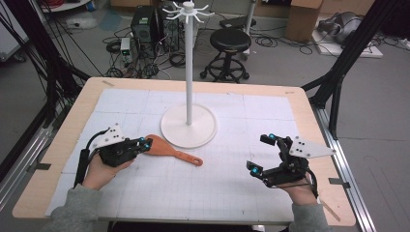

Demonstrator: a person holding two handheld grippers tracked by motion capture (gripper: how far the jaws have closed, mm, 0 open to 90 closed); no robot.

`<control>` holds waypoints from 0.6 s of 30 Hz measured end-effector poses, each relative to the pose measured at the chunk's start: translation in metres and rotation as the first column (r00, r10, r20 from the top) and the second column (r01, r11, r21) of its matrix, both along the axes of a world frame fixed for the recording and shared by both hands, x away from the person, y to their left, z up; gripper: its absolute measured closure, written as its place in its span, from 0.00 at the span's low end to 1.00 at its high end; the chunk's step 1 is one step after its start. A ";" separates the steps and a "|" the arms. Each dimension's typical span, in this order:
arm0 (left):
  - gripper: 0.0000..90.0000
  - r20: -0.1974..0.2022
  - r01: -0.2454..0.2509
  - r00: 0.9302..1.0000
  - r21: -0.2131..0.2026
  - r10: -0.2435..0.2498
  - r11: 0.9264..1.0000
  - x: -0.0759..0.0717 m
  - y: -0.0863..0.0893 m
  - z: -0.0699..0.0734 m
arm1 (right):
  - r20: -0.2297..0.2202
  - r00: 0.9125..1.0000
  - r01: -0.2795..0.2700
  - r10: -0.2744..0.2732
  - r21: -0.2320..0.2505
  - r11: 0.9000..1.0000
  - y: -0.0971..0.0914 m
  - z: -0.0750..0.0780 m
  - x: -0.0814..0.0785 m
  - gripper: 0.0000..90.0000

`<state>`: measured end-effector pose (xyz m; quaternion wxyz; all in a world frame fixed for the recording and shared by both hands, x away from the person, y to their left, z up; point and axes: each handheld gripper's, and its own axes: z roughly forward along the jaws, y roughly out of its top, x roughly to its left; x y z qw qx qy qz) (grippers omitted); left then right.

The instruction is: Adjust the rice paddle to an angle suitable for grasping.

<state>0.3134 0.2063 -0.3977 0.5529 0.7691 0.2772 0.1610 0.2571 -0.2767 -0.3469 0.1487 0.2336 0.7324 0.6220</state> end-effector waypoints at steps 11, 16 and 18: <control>1.00 -0.039 -0.069 0.997 0.072 0.072 0.995 0.022 -0.003 -0.012 | -0.008 1.000 0.003 -0.003 -0.011 1.000 0.001 -0.002 0.001 0.01; 1.00 -0.035 -0.066 0.997 0.074 0.069 0.995 0.031 -0.001 -0.017 | -0.005 1.000 -0.006 0.006 -0.008 1.000 0.001 -0.002 0.003 0.01; 1.00 -0.047 -0.066 0.996 0.066 0.070 0.996 0.035 -0.001 -0.020 | -0.010 1.000 -0.013 0.013 -0.008 1.000 0.001 -0.002 0.003 0.01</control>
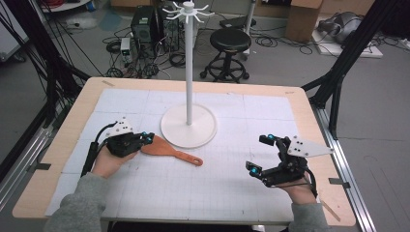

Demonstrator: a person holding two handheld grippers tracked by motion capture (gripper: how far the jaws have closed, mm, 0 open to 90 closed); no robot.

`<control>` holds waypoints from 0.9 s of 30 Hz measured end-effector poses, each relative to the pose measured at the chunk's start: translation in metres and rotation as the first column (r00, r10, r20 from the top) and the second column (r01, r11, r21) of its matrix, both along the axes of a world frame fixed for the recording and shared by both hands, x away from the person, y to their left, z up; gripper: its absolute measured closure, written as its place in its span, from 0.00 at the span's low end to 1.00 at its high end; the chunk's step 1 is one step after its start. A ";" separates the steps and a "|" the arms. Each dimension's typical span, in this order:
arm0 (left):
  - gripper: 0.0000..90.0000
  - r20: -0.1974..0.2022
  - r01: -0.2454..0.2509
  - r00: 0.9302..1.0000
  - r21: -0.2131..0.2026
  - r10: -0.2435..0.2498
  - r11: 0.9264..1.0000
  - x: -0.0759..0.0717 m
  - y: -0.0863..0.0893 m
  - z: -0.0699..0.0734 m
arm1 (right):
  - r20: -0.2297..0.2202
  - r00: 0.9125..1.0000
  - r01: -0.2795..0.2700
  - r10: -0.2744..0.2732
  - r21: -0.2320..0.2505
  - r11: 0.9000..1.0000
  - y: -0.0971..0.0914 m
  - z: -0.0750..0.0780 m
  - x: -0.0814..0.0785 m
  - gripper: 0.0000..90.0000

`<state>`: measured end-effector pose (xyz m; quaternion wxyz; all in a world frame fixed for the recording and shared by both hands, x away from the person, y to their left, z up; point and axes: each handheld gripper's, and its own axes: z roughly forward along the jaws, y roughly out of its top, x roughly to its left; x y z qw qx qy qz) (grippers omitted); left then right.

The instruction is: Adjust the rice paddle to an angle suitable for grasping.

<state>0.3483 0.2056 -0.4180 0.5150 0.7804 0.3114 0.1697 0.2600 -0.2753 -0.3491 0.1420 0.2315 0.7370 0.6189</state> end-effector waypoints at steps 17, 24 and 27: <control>1.00 -0.064 0.050 0.997 0.090 -0.044 0.995 0.032 -0.011 0.009 | 0.000 1.000 -0.013 0.013 0.007 1.000 0.000 0.000 0.001 0.01; 1.00 -0.108 0.021 0.994 0.122 -0.008 0.992 0.043 -0.010 -0.005 | -0.008 0.999 -0.033 0.034 0.008 0.999 0.001 0.000 0.002 0.01; 1.00 -0.115 -0.001 0.993 0.115 0.015 0.993 0.048 -0.009 -0.009 | -0.013 0.999 -0.042 0.042 0.005 0.999 0.003 0.000 0.002 0.01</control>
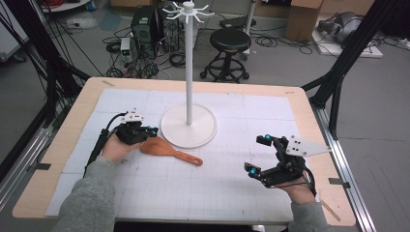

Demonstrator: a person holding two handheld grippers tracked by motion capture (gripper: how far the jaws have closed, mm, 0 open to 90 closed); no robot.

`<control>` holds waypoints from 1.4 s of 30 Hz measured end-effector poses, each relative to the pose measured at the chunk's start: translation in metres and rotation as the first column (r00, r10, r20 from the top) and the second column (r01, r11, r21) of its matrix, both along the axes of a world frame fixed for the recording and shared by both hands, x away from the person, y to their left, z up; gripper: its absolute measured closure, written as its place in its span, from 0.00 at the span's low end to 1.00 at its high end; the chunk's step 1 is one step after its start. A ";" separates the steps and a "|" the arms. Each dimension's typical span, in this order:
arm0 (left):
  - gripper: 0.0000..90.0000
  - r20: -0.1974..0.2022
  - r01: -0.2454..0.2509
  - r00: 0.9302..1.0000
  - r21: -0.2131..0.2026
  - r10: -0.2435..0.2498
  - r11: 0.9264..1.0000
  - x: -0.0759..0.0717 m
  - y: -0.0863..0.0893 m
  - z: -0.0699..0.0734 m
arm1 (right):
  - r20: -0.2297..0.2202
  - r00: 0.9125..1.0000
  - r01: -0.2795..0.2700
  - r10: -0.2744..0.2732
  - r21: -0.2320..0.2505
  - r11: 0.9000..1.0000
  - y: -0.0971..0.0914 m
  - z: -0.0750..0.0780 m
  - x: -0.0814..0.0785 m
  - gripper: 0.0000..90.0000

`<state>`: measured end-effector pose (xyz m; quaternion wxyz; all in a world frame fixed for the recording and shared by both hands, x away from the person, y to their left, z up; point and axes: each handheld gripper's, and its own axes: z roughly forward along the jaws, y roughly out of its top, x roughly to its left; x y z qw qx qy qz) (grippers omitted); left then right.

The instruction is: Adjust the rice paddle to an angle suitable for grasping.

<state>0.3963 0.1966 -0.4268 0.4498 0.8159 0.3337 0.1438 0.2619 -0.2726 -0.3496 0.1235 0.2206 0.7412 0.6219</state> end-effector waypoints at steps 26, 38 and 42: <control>1.00 -0.048 -0.087 0.995 0.053 0.089 0.995 0.017 0.000 -0.020 | -0.004 1.000 0.016 -0.017 -0.021 1.000 -0.003 -0.002 -0.005 0.01; 1.00 -0.079 -0.062 0.995 0.046 0.065 0.997 0.017 0.004 -0.021 | -0.012 0.999 0.032 -0.033 -0.027 0.999 -0.010 -0.007 -0.010 0.01; 1.00 -0.075 -0.033 0.996 0.066 0.038 0.997 0.014 0.004 -0.020 | -0.013 1.000 0.022 -0.022 -0.016 1.000 -0.010 -0.005 -0.012 0.01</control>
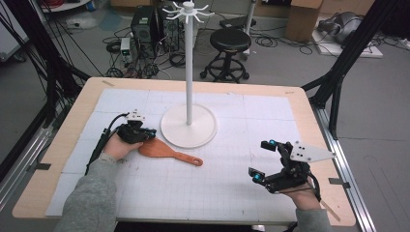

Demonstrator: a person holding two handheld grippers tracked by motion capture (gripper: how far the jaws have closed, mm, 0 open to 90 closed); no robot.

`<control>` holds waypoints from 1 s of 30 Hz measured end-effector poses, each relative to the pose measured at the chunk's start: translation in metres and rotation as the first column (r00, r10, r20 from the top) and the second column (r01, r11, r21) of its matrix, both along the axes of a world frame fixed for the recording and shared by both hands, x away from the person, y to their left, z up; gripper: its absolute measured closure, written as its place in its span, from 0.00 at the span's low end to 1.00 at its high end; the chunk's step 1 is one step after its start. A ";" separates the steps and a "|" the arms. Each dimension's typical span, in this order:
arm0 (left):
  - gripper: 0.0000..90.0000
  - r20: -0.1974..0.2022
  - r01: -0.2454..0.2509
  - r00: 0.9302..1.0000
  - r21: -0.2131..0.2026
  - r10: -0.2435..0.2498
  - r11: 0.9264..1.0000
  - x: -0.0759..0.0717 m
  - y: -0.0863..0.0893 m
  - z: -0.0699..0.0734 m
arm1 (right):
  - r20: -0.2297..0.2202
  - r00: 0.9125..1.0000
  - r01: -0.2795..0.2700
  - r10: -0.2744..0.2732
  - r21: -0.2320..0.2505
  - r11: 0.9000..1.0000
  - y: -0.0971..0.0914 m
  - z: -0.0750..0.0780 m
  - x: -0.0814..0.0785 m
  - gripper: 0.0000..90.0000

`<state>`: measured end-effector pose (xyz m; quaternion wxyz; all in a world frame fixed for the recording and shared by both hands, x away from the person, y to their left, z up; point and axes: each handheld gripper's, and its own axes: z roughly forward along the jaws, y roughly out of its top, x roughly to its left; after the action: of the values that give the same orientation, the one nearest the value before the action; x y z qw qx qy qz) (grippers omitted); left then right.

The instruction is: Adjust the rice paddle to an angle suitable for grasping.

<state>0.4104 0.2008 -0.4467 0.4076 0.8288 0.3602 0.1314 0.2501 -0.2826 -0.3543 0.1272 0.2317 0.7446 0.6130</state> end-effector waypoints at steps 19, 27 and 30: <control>1.00 -0.059 0.144 0.988 0.040 -0.142 0.989 -0.022 -0.016 0.006 | -0.004 1.000 -0.010 0.010 -0.002 1.000 0.003 -0.001 0.003 0.01; 1.00 -0.062 0.194 0.980 0.058 -0.190 0.979 -0.036 -0.021 0.008 | -0.012 1.000 -0.019 0.019 -0.012 1.000 0.006 -0.003 0.007 0.01; 1.00 -0.051 0.197 0.980 0.085 -0.193 0.977 -0.044 -0.023 0.009 | -0.016 1.000 -0.023 0.023 -0.016 1.000 0.008 -0.004 0.009 0.01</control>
<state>0.3667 0.1778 -0.4376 0.3731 0.8802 0.2795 0.0894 0.2589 -0.2749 -0.3582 0.1161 0.2270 0.7532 0.6064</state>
